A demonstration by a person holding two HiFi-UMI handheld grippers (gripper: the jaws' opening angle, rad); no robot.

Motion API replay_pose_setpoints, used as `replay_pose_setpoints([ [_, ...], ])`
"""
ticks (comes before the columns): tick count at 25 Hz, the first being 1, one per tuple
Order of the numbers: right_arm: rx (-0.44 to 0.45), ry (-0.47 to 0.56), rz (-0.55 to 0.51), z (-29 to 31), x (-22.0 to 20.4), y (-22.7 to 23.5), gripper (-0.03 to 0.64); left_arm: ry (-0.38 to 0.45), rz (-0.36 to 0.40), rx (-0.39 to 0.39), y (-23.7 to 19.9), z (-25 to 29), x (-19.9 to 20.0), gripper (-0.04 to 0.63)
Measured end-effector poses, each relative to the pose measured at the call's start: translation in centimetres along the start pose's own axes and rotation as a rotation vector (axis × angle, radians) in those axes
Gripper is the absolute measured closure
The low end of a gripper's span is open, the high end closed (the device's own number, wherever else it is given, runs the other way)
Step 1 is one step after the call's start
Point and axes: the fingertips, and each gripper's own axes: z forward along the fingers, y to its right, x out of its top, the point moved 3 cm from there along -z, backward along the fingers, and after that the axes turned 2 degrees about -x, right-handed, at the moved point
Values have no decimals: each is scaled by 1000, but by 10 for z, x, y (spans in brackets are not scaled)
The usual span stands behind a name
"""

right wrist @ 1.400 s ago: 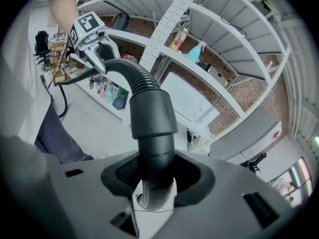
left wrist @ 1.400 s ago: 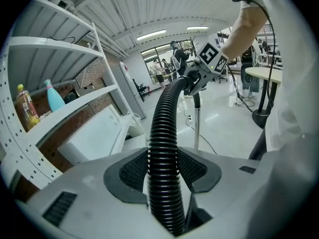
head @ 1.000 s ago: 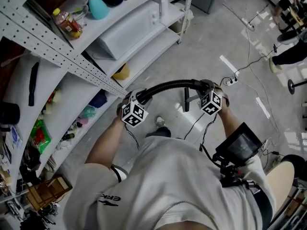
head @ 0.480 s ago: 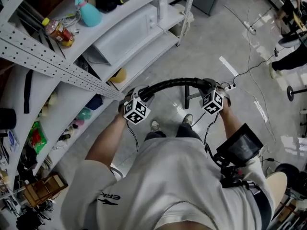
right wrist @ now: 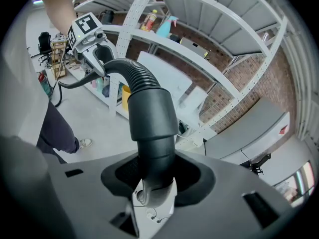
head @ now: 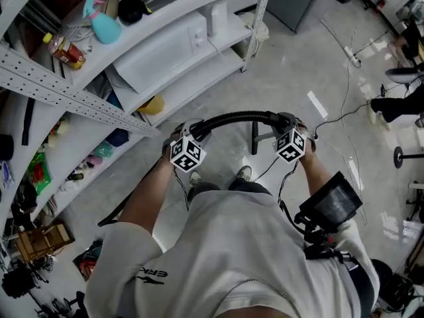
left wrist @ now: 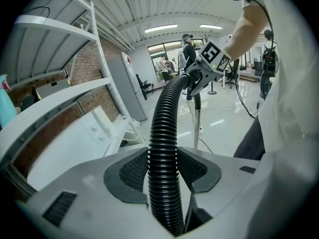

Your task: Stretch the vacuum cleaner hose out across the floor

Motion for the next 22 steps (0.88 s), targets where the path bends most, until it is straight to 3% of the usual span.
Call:
replay_pose_setpoints([
  [11,2,13,-95,21,-41,63,457,-29,-60,27,12,55,40,414],
  [22,-4,-33,-49,68,-39,111,457,-2,-49,-16,-48,107,56,414],
])
